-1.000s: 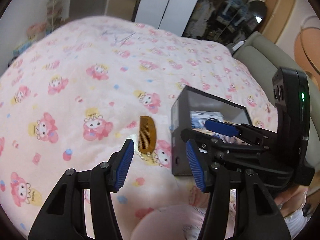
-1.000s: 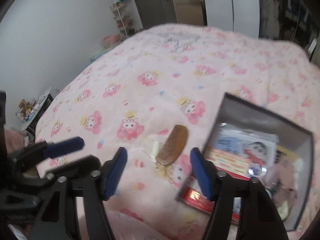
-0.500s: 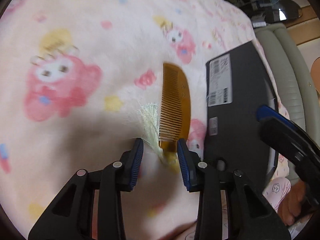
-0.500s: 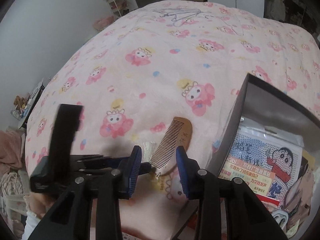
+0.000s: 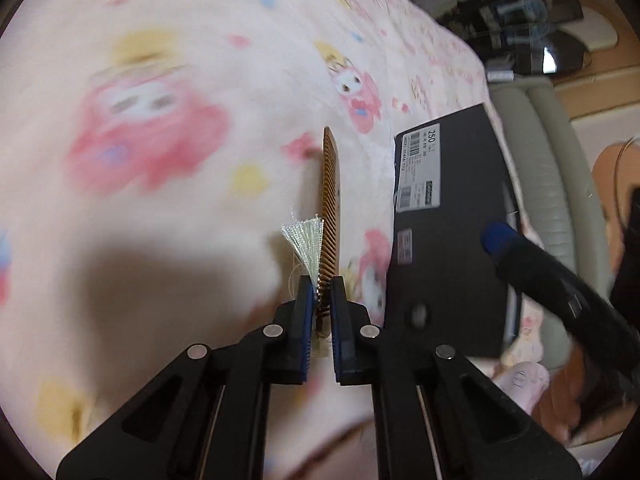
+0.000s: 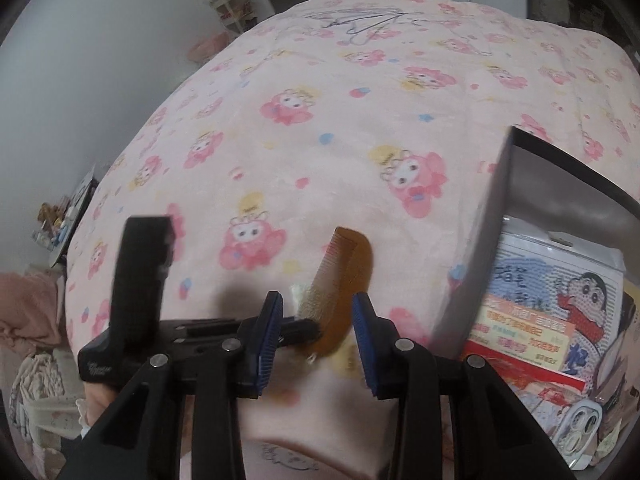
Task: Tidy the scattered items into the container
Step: 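Grasp the wooden comb with the left gripper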
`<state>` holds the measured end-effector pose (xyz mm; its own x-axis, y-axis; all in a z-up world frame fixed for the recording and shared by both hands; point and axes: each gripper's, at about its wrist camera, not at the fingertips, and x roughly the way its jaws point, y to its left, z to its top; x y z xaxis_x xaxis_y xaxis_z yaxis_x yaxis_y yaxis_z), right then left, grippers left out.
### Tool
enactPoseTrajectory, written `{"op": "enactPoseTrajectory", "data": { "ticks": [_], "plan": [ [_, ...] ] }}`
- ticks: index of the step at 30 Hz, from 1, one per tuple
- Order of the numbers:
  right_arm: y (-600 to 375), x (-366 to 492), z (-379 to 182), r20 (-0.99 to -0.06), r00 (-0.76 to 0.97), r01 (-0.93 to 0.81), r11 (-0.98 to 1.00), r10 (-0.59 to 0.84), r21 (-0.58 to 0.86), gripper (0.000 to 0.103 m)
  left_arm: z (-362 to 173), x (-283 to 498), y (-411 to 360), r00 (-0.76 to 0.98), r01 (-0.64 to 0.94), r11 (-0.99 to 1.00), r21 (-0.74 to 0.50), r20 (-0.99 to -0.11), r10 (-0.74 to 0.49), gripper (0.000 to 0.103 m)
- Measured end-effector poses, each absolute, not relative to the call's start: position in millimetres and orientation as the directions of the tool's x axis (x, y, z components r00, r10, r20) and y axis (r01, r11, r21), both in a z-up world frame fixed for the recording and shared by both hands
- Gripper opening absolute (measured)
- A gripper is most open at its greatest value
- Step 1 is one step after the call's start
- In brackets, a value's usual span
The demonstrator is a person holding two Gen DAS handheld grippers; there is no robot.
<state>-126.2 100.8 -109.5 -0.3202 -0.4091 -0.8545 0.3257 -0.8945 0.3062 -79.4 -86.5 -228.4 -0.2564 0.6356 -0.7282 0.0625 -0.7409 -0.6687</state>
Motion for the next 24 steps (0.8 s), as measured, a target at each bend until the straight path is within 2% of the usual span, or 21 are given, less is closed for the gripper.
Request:
{"op": "enactPoseTrajectory", "data": {
  "ticks": [3,5,6,7,9,12,16,17,19,24],
  "plan": [
    [73,-122,-116,-0.860,-0.254,0.403,-0.857,-0.442,0.321,0.038,-232,-47,-125,-0.283,0.150,-0.737,-0.659,-0.743,0.606,0.009],
    [57,-126,-126,-0.868,-0.208,0.434,-0.838,-0.451,0.331,0.040,-236,-28,-150,-0.310,0.225,-0.732,-0.643,-0.759,0.572,0.014],
    [50,-129,-134,-0.877,-0.184,0.437,-0.837,-0.443,0.331,0.040,-239,-18,-160,-0.315,0.260,-0.725,-0.638,-0.766,0.561,0.019],
    [45,-133,-141,-0.889,-0.164,0.436,-0.840,-0.428,0.325,0.040,-242,-8,-168,-0.313,0.281,-0.712,-0.644,-0.763,0.566,0.024],
    [36,-141,-155,-0.909,-0.126,0.443,-0.842,-0.398,0.307,0.040,-249,9,-175,-0.338,0.293,-0.647,-0.704,-0.709,0.619,0.024],
    [27,-147,-178,-0.930,-0.068,0.462,-0.837,-0.361,0.291,0.040,-264,24,-171,-0.381,0.306,-0.553,-0.775,-0.632,0.675,0.024],
    [22,-156,-196,-0.944,-0.039,0.456,-0.847,-0.328,0.275,0.040,-269,21,-164,-0.419,0.316,-0.529,-0.787,-0.616,0.667,0.024],
    [21,-160,-200,-0.946,-0.035,0.451,-0.850,-0.323,0.273,0.040,-267,19,-162,-0.422,0.318,-0.546,-0.775,-0.632,0.650,0.022],
    [19,-169,-208,-0.950,-0.018,0.441,-0.856,-0.311,0.272,0.040,-264,14,-158,-0.422,0.328,-0.591,-0.737,-0.674,0.606,0.012],
    [5,-177,-226,-0.944,0.076,0.497,-0.809,-0.320,0.315,0.046,-247,-3,-164,-0.424,0.364,-0.691,-0.625,-0.771,0.475,0.006]
  ]
}}
